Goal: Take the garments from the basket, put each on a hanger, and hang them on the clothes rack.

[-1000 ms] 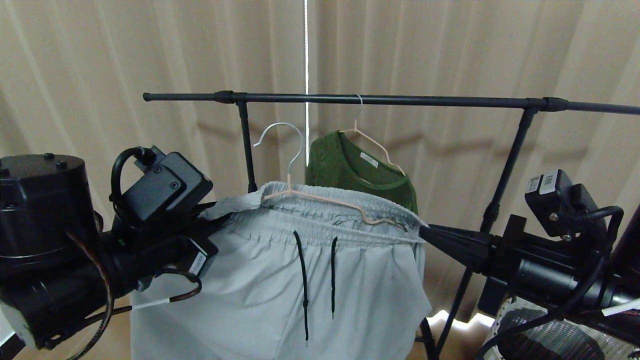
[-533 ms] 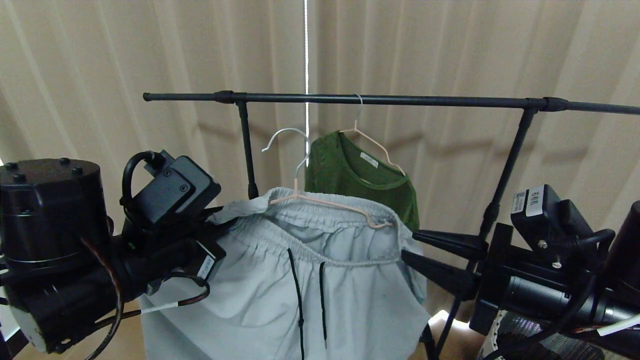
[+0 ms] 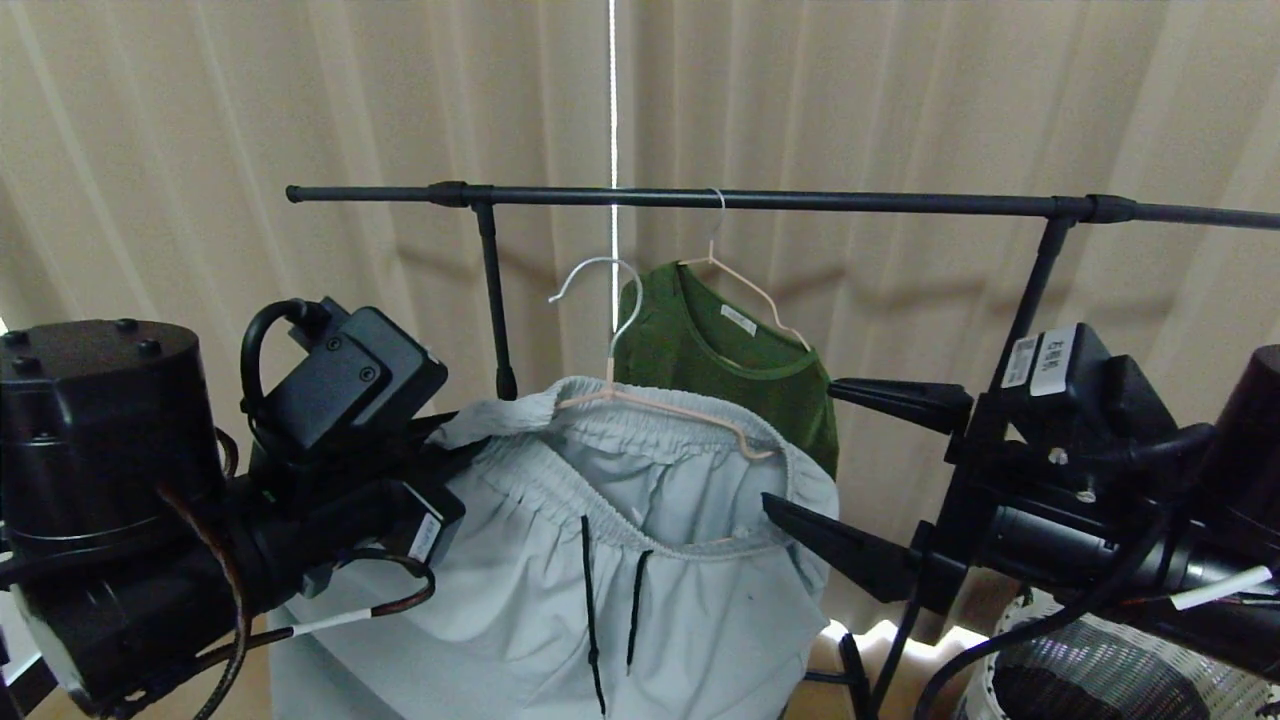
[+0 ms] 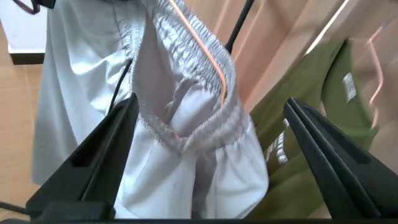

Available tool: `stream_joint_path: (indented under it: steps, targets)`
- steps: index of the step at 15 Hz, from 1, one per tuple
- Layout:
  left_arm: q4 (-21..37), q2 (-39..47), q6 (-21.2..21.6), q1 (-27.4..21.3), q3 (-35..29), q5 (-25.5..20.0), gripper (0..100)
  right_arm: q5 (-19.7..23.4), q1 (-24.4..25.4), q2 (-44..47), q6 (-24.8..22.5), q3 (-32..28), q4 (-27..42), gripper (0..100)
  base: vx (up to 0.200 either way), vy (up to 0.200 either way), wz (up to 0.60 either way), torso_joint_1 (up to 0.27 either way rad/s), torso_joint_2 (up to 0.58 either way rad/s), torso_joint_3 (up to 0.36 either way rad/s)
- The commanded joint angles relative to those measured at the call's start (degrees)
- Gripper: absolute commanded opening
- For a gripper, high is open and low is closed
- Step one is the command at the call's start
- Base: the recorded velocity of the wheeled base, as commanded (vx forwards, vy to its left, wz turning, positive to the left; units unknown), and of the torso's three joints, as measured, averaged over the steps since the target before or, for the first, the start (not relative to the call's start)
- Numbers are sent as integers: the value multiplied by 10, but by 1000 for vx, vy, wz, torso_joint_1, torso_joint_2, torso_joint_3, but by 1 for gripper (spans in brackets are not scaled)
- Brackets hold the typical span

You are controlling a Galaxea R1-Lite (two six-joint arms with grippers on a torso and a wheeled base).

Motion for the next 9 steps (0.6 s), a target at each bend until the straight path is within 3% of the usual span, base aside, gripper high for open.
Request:
stream_joint_path:
  steps: [1, 6, 9]
  targets:
    - [-9, 4, -2, -21, 0, 1, 0, -1, 0, 35, -5, -38, 15, 100, 0, 0, 0, 0, 0, 0]
    - [-12, 4, -10, -50, 9, 0, 0, -8, -37, 104, -33, -99, 19, 100, 0, 0, 0, 0, 0, 0]
    - [-71, 4, -13, -66, 33, -2, 0, -8, -52, 123, -39, -104, 17, 100, 0, 0, 0, 0, 0, 0]
